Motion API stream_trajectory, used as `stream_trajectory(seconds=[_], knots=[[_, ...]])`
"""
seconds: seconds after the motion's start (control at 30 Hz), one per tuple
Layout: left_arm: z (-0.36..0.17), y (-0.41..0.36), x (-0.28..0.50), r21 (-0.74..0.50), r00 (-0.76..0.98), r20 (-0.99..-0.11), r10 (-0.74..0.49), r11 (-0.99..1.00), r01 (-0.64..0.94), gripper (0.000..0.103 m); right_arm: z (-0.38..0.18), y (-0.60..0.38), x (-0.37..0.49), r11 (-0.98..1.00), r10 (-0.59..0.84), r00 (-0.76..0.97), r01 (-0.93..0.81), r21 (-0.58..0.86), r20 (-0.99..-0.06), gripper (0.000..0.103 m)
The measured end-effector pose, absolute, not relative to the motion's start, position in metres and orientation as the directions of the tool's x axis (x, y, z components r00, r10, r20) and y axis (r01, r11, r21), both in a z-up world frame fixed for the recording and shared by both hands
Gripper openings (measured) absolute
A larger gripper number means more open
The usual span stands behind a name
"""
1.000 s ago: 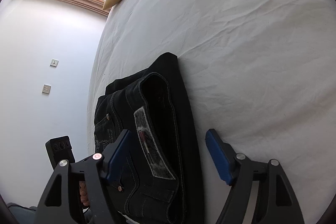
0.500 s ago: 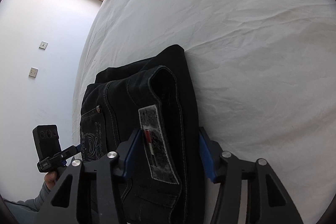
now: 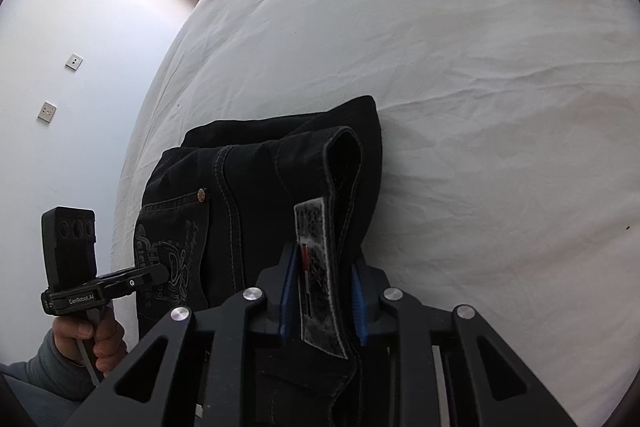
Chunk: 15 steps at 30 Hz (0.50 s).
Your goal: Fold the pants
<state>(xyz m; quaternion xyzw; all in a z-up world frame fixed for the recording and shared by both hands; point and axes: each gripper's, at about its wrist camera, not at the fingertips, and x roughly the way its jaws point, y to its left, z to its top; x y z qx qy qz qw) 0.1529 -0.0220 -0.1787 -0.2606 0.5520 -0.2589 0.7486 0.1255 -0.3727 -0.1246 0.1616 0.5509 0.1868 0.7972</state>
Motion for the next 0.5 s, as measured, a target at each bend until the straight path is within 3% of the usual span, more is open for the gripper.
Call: stream_trajectory(seconds=[0.23,0.5], knots=[[-0.130,-0.007,0.162,-0.644,0.323,-0.684,-0.654,0.749,0.155,0.020,-0.090,-0.356,0.123,0.883,0.468,0.387,-0.166,0.439,-0.795,0.019],[-0.095,0.050,0.228,-0.531,0.406,-0.726,-0.556,0.827,0.183,0.020,-0.079,-0.309,0.176,0.855,0.517,0.418,-0.210,0.474,-0.747,0.019]])
